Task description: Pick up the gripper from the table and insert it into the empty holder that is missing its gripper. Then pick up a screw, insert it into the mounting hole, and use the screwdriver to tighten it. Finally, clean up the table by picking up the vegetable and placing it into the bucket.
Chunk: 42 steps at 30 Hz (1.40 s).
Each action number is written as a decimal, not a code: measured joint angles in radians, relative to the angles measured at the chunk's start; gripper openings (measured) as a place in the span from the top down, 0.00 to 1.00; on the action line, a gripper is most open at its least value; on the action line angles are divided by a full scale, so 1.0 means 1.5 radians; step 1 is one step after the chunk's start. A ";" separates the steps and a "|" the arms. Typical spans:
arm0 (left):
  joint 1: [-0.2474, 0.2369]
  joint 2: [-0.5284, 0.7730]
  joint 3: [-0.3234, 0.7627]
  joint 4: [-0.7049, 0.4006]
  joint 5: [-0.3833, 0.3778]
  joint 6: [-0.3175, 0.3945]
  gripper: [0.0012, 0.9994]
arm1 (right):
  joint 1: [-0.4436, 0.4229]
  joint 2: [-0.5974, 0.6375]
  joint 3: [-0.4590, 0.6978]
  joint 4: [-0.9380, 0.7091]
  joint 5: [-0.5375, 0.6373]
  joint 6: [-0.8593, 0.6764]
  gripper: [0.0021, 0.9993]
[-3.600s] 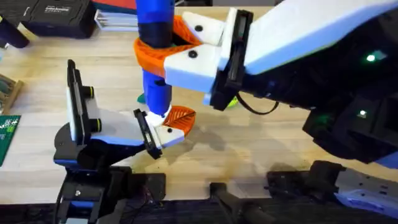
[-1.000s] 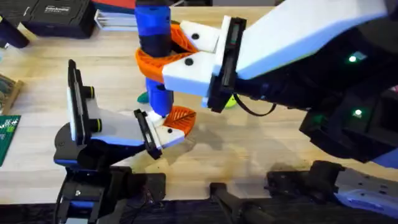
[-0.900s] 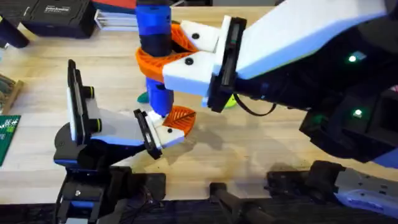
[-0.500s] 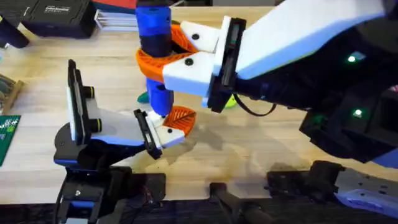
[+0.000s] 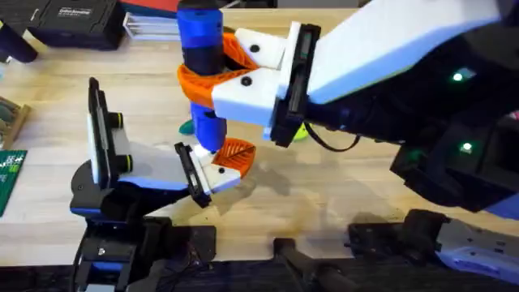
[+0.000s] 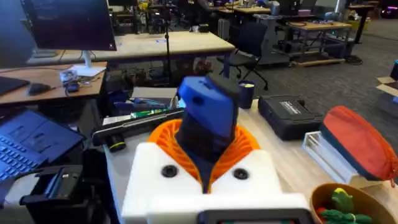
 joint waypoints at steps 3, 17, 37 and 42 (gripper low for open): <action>0.000 0.000 0.000 0.000 0.000 0.000 1.00 | 0.000 0.000 0.000 0.006 0.000 0.000 0.97; 0.000 0.000 0.000 0.000 -0.001 0.000 1.00 | -0.053 -0.040 -0.007 0.047 0.000 -0.011 0.97; 0.000 0.000 0.000 0.000 -0.001 0.000 1.00 | -0.424 0.123 -0.007 -0.359 0.306 -0.669 0.97; 0.000 0.000 0.000 0.000 -0.001 0.000 1.00 | -0.456 0.220 -0.007 -0.359 0.330 -0.760 0.97</action>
